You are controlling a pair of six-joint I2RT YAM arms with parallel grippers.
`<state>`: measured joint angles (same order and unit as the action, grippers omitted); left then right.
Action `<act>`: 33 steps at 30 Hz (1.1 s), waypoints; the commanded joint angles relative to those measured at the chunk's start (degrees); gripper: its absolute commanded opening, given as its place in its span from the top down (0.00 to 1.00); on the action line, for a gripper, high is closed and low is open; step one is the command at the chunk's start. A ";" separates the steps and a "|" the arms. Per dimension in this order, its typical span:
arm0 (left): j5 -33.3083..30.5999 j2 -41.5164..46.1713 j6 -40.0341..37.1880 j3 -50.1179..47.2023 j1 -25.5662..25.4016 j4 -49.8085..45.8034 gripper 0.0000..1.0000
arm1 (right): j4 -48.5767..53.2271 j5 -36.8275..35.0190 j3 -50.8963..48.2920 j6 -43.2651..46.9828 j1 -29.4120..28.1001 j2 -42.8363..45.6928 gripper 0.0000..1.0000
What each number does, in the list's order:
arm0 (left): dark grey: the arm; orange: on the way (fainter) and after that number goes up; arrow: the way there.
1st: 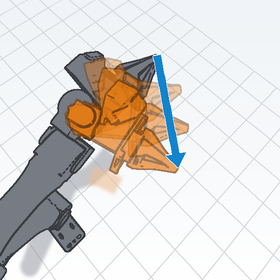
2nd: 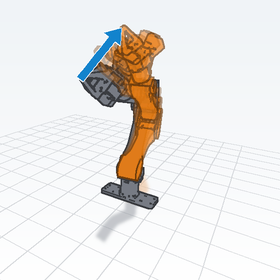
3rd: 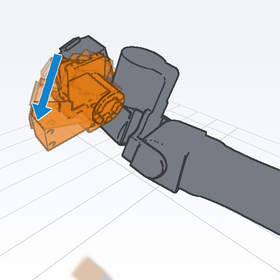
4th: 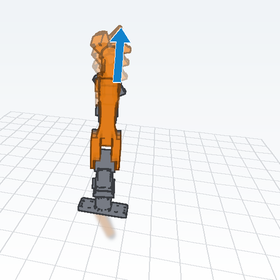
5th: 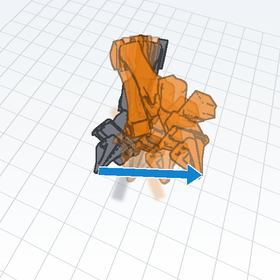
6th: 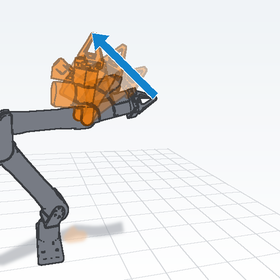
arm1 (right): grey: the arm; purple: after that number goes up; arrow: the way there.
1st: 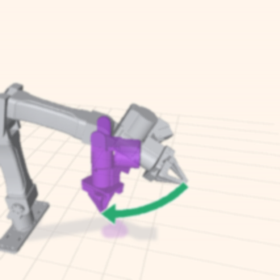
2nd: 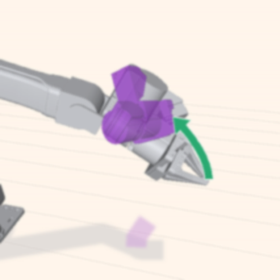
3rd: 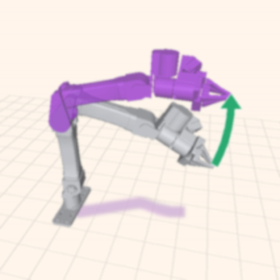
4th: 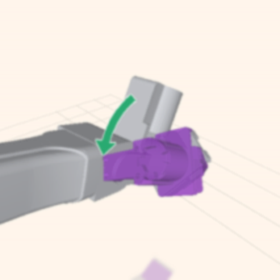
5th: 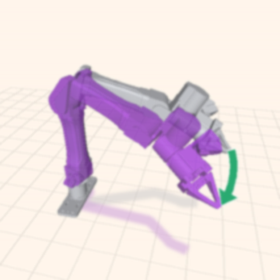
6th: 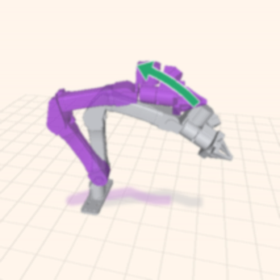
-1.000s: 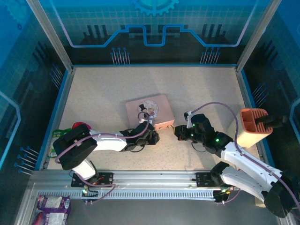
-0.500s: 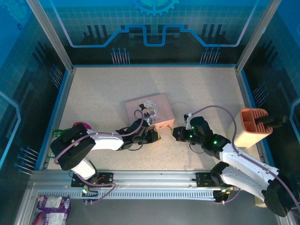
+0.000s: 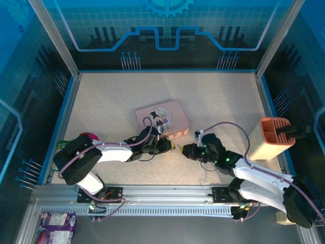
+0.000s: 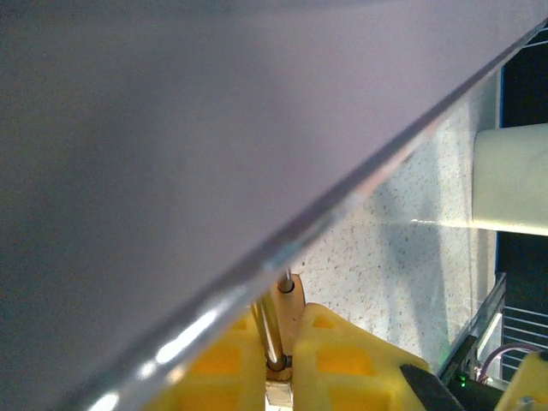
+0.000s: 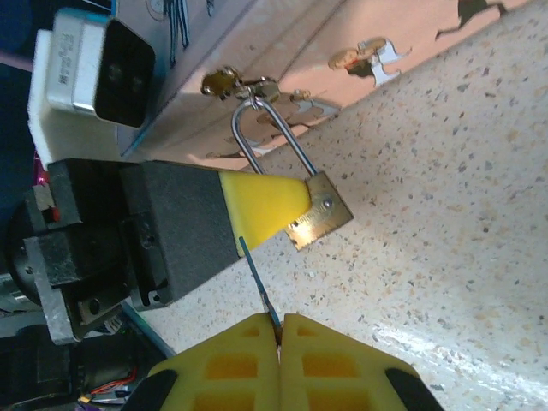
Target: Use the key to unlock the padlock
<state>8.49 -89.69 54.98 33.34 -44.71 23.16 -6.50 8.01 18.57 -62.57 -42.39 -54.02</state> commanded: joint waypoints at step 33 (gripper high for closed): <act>3.31 3.63 6.48 -2.84 3.01 16.08 0.98 | -33.79 7.90 -11.89 -25.42 0.79 -11.24 1.00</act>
<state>9.56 -88.20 60.18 30.52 -42.35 30.65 -35.09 14.61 7.75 -86.61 -42.85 -64.12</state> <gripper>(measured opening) 0.091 0.064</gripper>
